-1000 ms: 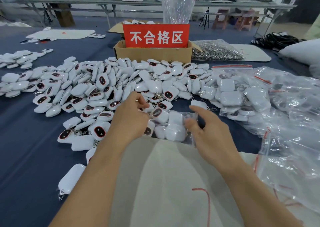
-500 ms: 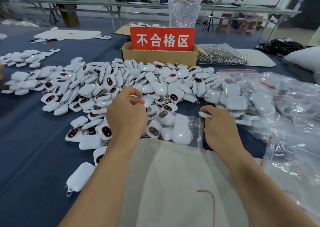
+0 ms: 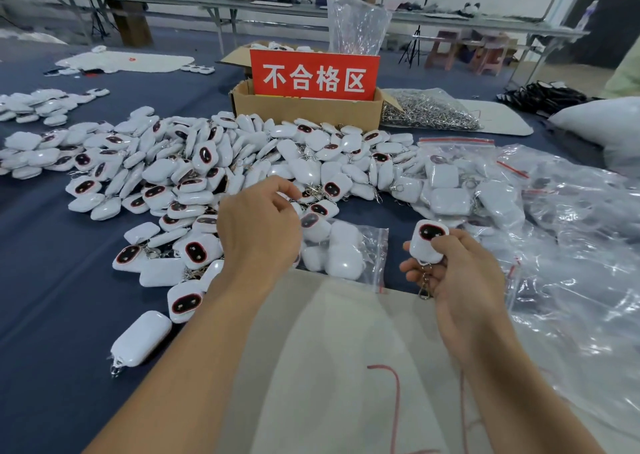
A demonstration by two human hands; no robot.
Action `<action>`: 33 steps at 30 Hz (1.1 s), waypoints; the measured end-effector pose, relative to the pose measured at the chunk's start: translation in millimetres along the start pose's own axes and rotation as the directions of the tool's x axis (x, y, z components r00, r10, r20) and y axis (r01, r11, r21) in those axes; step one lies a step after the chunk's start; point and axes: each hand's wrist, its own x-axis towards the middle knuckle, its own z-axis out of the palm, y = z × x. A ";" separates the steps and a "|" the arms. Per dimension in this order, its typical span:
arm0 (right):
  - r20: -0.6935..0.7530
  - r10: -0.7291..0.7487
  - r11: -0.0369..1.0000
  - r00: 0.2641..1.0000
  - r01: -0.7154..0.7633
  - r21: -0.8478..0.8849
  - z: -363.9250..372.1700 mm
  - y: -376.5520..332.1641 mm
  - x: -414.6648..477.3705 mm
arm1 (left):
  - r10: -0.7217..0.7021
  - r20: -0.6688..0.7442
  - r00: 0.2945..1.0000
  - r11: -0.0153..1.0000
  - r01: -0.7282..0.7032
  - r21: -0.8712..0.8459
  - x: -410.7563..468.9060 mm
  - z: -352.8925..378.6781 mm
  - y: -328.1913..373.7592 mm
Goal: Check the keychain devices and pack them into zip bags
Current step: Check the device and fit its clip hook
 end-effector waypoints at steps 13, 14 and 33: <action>0.089 0.073 0.997 0.993 -0.071 -0.030 8.3 0.9 15.7 | 0.243 0.162 0.956 0.963 -0.258 0.075 2.9 18.1 -8.3; 0.088 0.076 0.997 0.993 -0.074 -0.030 7.9 0.4 15.5 | 0.267 0.182 0.946 0.952 -0.288 0.103 1.7 19.6 -8.7; 0.096 0.081 0.992 0.992 -0.072 -0.100 9.3 -1.6 13.3 | 0.394 0.189 0.899 0.916 -0.401 -0.003 6.2 9.9 -8.6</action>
